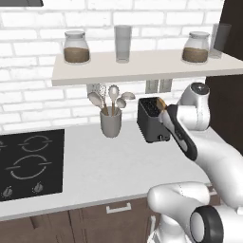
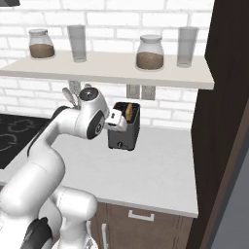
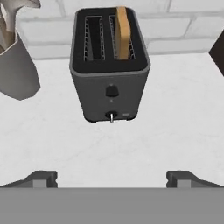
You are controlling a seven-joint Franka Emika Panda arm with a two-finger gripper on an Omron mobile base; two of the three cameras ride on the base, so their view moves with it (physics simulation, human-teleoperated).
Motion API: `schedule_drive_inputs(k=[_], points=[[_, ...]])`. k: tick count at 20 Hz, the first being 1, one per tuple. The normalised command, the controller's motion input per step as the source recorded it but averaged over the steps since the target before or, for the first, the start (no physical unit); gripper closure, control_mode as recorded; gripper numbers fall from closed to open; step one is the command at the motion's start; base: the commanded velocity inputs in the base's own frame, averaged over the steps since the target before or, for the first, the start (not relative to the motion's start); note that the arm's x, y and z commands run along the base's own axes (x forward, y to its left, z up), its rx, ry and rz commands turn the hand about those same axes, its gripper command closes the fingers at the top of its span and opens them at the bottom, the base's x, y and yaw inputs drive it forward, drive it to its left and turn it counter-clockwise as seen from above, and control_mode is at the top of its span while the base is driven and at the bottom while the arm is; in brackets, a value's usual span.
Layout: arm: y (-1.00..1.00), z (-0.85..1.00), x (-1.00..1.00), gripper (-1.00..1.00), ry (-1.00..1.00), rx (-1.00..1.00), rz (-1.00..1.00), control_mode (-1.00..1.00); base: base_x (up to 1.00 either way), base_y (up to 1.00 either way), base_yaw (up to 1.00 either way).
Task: Start the toaster. Once the lever pops up, take the bread to the plate on the dining counter.
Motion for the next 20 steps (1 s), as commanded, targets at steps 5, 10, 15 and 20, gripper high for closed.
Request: schedule_drive_inputs(k=[5, 10, 15, 20], points=[[-0.03, -0.54, 0.56, -1.00, 0.00, 0.01, 0.02, -1.00, 0.00, 0.00, 0.00], [-0.01, -0.22, 0.87, -1.00, 0.00, 0.01, 0.01, -1.00, 0.00, 0.00, 0.00], [-0.07, -0.04, 0.61, -1.00, 0.00, 0.00, 0.00, -1.00, 0.00, 0.00, 0.00], [-0.25, -0.22, 0.02, -1.00, 0.04, 0.00, 0.00, -1.00, 0.00, 0.00, 0.00]])
